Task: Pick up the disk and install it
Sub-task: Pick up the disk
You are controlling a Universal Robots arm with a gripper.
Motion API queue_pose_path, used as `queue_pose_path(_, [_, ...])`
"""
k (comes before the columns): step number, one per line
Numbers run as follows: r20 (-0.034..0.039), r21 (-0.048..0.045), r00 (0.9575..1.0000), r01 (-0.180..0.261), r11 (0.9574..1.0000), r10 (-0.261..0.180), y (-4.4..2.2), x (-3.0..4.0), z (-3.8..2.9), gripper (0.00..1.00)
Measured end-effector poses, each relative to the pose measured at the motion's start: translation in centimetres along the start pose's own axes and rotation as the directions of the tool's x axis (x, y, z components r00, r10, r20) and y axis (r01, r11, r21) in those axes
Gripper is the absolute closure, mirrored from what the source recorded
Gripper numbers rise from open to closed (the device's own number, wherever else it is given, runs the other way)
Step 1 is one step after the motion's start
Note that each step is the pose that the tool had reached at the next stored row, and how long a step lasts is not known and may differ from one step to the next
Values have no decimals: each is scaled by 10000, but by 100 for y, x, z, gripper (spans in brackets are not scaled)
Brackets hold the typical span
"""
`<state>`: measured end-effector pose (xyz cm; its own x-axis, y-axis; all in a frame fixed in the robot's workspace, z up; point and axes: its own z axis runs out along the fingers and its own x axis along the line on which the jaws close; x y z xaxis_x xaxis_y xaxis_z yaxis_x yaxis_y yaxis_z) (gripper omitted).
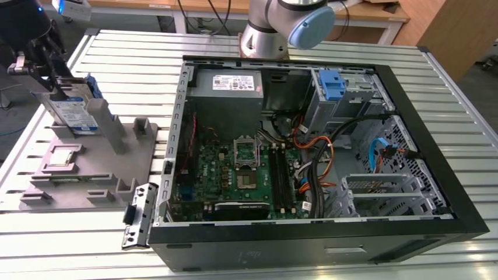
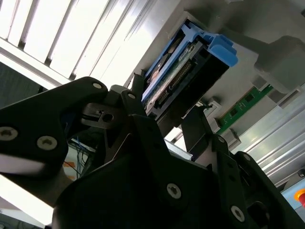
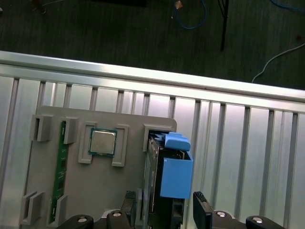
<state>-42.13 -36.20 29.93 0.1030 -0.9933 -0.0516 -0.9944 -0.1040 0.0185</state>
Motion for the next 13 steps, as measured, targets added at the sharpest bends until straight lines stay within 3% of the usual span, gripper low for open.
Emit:
queue_pose_path(7, [1,1,10000,-22,10000,22,0,0,0,43])
queue_pose_path(8, [0,1,10000,-26,10000,26,0,0,0,49])
queue_pose_path(12, [1,2,10000,-38,10000,38,0,0,0,51])
queue_pose_path(13, [1,2,10000,-41,10000,41,0,0,0,58])
